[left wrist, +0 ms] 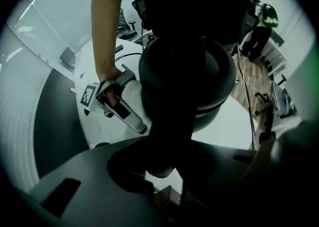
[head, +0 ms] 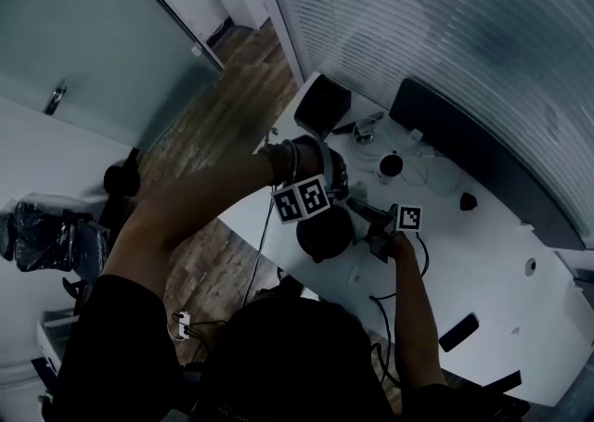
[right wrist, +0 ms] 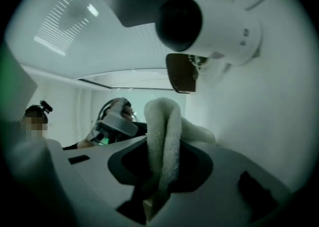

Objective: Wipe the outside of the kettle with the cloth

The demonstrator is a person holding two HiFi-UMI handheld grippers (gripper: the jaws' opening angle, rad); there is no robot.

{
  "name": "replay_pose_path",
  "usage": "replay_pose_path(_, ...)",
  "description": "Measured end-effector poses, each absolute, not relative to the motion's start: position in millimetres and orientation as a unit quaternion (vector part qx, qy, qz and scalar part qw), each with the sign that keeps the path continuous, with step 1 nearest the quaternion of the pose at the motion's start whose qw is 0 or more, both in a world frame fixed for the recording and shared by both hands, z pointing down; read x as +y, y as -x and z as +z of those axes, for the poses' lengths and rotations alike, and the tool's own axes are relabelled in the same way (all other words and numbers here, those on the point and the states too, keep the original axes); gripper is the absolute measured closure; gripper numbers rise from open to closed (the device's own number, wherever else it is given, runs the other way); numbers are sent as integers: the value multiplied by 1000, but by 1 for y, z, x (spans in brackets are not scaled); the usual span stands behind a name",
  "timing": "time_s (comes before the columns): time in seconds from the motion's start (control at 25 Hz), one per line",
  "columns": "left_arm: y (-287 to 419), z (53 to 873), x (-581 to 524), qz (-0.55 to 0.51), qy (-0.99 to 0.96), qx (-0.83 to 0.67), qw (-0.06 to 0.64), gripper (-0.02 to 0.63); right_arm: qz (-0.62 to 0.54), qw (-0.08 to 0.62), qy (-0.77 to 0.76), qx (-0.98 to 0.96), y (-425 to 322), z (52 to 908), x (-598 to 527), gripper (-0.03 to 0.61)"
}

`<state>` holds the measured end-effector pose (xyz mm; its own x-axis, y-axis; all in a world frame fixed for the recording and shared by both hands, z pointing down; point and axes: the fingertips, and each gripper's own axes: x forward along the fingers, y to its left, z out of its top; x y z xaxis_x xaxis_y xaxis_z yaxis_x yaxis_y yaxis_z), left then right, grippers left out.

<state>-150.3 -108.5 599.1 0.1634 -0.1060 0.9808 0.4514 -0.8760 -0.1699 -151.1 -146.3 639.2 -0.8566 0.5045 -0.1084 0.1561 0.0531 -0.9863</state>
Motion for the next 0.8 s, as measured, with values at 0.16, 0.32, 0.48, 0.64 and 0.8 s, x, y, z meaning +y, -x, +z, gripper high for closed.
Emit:
replay_pose_path(0.16, 147, 599, -110, -636, 715, -132, 259, 497, 637, 208, 166, -723, 144, 679, -147, 485)
replay_pose_path(0.32, 137, 600, -112, -630, 698, -153, 304, 497, 617, 216, 168, -738, 130, 675, -150, 485)
replay_pose_path(0.48, 131, 602, -115, -633, 699, -154, 296, 497, 626, 34, 188, -756, 108, 592, -184, 485)
replay_pose_path(0.64, 131, 601, -115, -638, 698, -146, 289, 497, 569, -29, 253, -782, 96, 519, -156, 485)
replay_pose_path(0.8, 132, 601, -116, -653, 688, -146, 282, 497, 569, 9, 221, -792, 108, 526, -124, 485)
